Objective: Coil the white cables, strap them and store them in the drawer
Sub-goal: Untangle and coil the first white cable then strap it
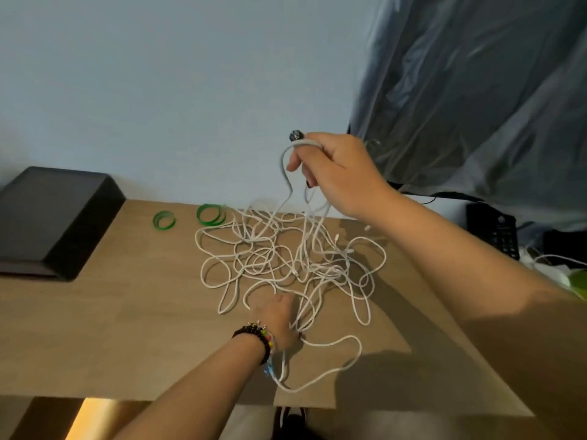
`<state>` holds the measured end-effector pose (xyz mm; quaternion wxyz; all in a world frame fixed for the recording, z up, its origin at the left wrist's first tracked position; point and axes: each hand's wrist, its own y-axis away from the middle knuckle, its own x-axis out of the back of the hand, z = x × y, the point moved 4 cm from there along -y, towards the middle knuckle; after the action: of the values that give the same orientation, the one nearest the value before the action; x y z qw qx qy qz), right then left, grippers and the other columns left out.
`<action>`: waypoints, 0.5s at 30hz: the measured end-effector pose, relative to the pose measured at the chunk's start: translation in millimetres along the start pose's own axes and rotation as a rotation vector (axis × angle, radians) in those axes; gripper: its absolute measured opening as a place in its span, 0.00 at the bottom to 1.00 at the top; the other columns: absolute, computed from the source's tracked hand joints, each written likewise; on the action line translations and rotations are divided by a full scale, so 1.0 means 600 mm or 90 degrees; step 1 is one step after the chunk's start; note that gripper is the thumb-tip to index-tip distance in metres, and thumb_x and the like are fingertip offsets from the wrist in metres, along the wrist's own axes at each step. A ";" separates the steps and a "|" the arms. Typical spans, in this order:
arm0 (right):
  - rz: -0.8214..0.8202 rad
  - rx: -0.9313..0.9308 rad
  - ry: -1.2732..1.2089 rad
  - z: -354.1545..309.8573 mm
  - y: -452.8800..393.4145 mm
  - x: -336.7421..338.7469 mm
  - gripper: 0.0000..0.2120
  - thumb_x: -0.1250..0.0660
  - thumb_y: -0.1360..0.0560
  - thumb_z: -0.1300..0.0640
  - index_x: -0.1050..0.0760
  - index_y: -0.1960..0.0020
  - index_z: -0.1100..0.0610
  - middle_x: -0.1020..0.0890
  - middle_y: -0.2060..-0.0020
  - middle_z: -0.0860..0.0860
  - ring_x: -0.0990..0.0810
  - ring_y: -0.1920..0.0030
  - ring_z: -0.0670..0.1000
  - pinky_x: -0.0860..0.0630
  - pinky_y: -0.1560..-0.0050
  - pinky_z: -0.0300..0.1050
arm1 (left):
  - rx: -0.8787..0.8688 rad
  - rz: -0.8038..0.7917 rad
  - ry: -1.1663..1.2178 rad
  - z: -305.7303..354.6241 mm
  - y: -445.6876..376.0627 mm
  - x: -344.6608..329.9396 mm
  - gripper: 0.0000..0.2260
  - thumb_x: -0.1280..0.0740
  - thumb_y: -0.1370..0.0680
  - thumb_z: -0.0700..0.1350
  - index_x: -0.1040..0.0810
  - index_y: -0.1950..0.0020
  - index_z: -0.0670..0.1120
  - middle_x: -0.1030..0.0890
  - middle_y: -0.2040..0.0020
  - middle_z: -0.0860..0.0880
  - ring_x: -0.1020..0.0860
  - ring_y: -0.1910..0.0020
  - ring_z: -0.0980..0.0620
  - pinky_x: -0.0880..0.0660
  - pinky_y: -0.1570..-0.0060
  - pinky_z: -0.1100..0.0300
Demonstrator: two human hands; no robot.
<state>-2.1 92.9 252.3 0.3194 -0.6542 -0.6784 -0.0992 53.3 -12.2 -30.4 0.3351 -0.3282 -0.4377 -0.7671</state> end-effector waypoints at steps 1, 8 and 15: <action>0.001 -0.027 0.013 0.007 0.013 0.000 0.16 0.41 0.20 0.56 0.23 0.64 0.50 0.24 0.74 0.46 0.24 0.68 0.50 0.25 0.57 0.50 | -0.035 -0.025 -0.078 -0.008 0.003 -0.004 0.26 0.32 0.26 0.52 0.34 0.30 0.51 0.25 0.35 0.48 0.26 0.36 0.43 0.28 0.39 0.50; -0.006 -0.212 0.222 0.101 0.135 -0.025 0.20 0.45 0.18 0.54 0.23 0.60 0.63 0.25 0.68 0.58 0.26 0.65 0.55 0.40 0.64 0.49 | -0.042 -0.042 -0.029 -0.070 0.053 0.008 0.07 0.37 0.22 0.44 0.22 0.48 0.44 0.19 0.49 0.44 0.21 0.47 0.43 0.28 0.56 0.59; -0.013 -0.396 0.185 0.214 0.240 -0.047 0.18 0.47 0.18 0.56 0.24 0.57 0.64 0.22 0.70 0.57 0.19 0.61 0.64 0.24 0.57 0.56 | 0.024 0.378 0.345 -0.098 0.069 0.117 0.01 0.36 0.21 0.41 0.26 0.53 0.45 0.22 0.61 0.51 0.22 0.62 0.50 0.30 0.63 0.58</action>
<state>94.2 158.5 95.7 0.1970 -0.6924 -0.5698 -0.3964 34.6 -96.8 20.8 0.6515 -0.2197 -0.2334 -0.6876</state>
